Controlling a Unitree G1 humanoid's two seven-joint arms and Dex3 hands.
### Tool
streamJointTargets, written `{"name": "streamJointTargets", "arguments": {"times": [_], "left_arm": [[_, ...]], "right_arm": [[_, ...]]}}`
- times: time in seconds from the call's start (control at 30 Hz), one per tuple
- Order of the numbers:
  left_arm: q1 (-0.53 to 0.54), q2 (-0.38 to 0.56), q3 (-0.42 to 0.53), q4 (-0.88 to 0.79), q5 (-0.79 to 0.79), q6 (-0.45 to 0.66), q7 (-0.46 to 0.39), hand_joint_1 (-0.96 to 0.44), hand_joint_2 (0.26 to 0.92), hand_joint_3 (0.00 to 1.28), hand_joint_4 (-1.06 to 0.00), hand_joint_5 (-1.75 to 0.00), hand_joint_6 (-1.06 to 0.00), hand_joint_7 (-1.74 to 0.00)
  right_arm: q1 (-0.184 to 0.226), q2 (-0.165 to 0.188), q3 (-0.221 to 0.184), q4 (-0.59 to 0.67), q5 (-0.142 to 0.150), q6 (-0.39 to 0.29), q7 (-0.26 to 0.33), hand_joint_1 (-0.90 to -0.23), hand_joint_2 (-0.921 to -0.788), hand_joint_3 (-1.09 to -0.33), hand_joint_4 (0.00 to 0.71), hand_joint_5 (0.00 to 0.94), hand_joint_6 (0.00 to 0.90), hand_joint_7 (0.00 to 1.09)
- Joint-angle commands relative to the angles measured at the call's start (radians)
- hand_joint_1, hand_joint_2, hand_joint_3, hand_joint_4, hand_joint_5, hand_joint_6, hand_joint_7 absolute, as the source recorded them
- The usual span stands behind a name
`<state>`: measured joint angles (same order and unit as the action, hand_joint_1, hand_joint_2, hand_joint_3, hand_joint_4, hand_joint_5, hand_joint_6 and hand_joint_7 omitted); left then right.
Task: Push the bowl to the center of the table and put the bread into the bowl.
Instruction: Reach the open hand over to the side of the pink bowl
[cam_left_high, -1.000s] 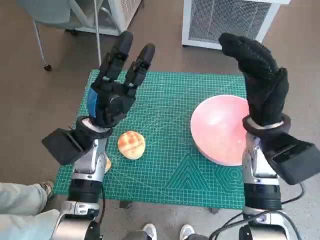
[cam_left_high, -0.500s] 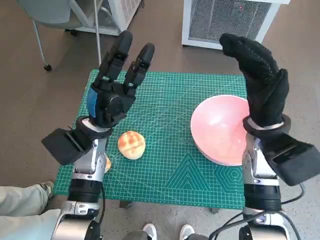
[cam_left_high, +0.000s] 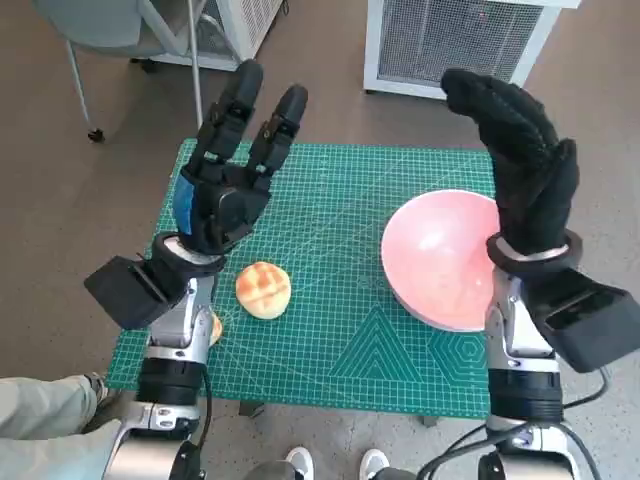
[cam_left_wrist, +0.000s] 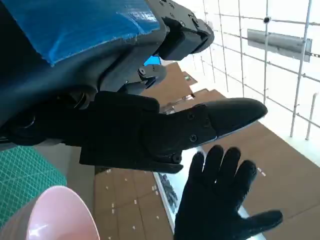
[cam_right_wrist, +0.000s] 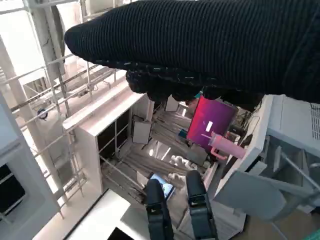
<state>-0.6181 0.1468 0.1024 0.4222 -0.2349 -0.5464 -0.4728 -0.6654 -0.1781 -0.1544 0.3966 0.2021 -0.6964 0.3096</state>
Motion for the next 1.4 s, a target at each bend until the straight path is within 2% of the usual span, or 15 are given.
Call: {"name": "streamJointTargets", "arguments": {"times": [0.03, 0.2, 0.4, 0.47, 0.57, 0.63, 0.83, 1.0, 1.13, 1.23, 1.4], "left_arm": [[0.019, 0.002, -0.002, -0.025, 0.018, -0.014, 0.021, -0.28, 0.921, 0.19, -0.23, 0.00, -0.25, 0.00], [0.024, 0.004, -0.003, -0.020, 0.024, -0.022, 0.033, -0.10, 0.921, 0.16, -0.22, 0.00, -0.24, 0.00], [0.027, 0.000, -0.004, -0.019, 0.031, -0.026, 0.048, -0.04, 0.921, 0.17, -0.22, 0.00, -0.24, 0.00], [0.028, -0.002, -0.004, -0.018, 0.035, -0.026, 0.053, -0.04, 0.921, 0.17, -0.23, 0.00, -0.24, 0.00], [0.029, -0.002, -0.004, -0.017, 0.037, -0.026, 0.058, -0.03, 0.921, 0.17, -0.23, 0.00, -0.24, -0.01], [0.032, -0.003, -0.005, -0.019, 0.039, -0.025, 0.063, -0.03, 0.921, 0.17, -0.22, 0.00, -0.25, -0.01], [0.035, -0.001, -0.005, -0.016, 0.045, -0.028, 0.072, -0.02, 0.921, 0.17, -0.22, 0.00, -0.25, -0.01], [0.034, 0.002, -0.005, -0.012, 0.046, -0.026, 0.076, -0.02, 0.921, 0.17, -0.22, 0.00, -0.25, -0.01], [0.036, 0.002, -0.007, -0.014, 0.050, -0.021, 0.083, -0.02, 0.921, 0.17, -0.22, 0.00, -0.25, -0.01], [0.038, 0.003, -0.009, -0.016, 0.053, -0.019, 0.086, -0.03, 0.921, 0.17, -0.22, 0.00, -0.25, -0.01], [0.042, 0.008, -0.010, -0.025, 0.055, -0.011, 0.089, -0.03, 0.921, 0.17, -0.22, 0.00, -0.25, -0.01]], "right_arm": [[0.042, -0.050, -0.066, 0.109, 0.000, -0.045, -0.021, -0.687, -0.921, -0.775, 0.256, 0.010, 0.000, 0.64], [0.050, -0.081, -0.123, 0.244, -0.076, -0.099, -0.139, -0.700, -0.921, -0.771, 0.260, 0.011, 0.000, 0.64], [0.049, -0.127, -0.153, 0.408, -0.151, -0.142, -0.267, -0.683, -0.921, -0.796, 0.247, 0.003, -0.001, 0.58], [0.049, -0.142, -0.157, 0.457, -0.164, -0.147, -0.295, -0.654, -0.921, -0.828, 0.236, 0.001, -0.001, 0.55], [0.046, -0.159, -0.161, 0.522, -0.167, -0.150, -0.318, -0.615, -0.921, -0.858, 0.229, 0.000, -0.001, 0.53], [0.048, -0.166, -0.167, 0.561, -0.158, -0.148, -0.321, -0.595, -0.921, -0.869, 0.224, 0.000, -0.001, 0.53], [0.056, -0.166, -0.181, 0.641, -0.126, -0.141, -0.312, -0.559, -0.921, -0.885, 0.213, 0.000, -0.001, 0.53], [0.057, -0.164, -0.181, 0.700, -0.119, -0.128, -0.317, -0.554, -0.921, -0.886, 0.210, 0.000, -0.001, 0.54], [0.054, -0.148, -0.184, 0.758, -0.103, -0.095, -0.297, -0.573, -0.921, -0.880, 0.204, 0.000, -0.001, 0.54], [0.054, -0.133, -0.179, 0.788, -0.102, -0.074, -0.296, -0.574, -0.921, -0.876, 0.198, 0.000, -0.001, 0.53], [0.054, -0.092, -0.153, 0.827, -0.124, -0.028, -0.309, -0.558, -0.921, -0.865, 0.193, 0.001, 0.001, 0.52]]}}
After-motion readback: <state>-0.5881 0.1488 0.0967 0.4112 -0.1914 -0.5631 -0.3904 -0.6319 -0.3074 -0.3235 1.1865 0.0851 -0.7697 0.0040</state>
